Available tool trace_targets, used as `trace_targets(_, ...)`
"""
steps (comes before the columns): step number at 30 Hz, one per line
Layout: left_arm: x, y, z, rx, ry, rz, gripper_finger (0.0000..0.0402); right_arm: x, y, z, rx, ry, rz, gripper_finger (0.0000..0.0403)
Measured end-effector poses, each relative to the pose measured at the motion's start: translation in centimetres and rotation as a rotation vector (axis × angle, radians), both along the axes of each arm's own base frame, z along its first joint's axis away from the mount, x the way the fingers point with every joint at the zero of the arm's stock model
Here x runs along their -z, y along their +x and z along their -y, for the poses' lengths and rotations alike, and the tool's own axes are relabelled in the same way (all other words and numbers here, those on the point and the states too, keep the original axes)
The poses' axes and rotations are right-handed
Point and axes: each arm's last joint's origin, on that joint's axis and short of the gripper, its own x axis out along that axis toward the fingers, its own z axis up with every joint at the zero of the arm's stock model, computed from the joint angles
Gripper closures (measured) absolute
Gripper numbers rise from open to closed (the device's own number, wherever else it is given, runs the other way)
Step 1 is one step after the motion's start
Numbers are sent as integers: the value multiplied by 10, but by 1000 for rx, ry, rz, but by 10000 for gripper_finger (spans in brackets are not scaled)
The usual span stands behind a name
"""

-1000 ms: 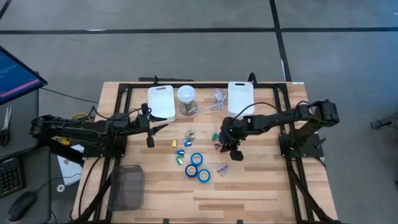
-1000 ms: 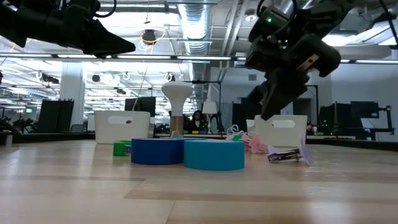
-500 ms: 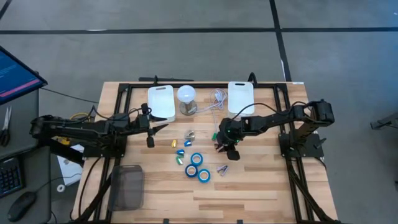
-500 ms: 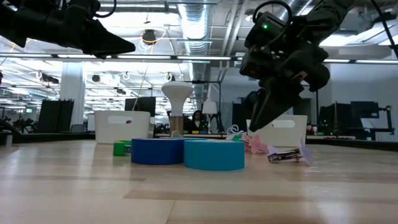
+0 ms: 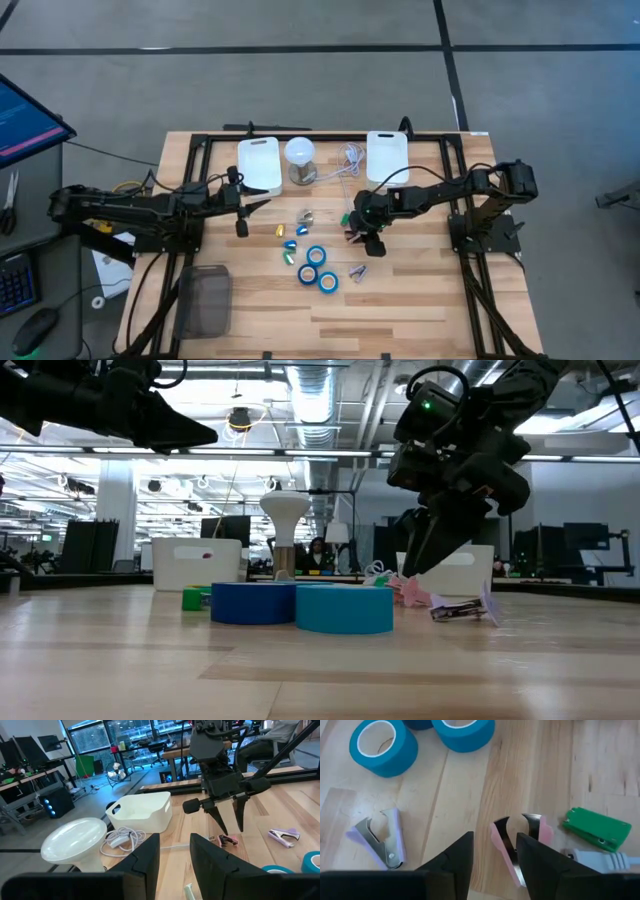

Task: Pick and place Stapler, Stapler remover, tape
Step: Put the pink staple remover into the right white bin

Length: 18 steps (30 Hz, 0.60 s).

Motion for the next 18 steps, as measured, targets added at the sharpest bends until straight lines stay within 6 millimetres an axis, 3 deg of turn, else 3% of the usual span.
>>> trace_targets(18, 0, 0, 0, 1, 0, -2, 302, 22, 9, 0, 24, -33, -24, 282)
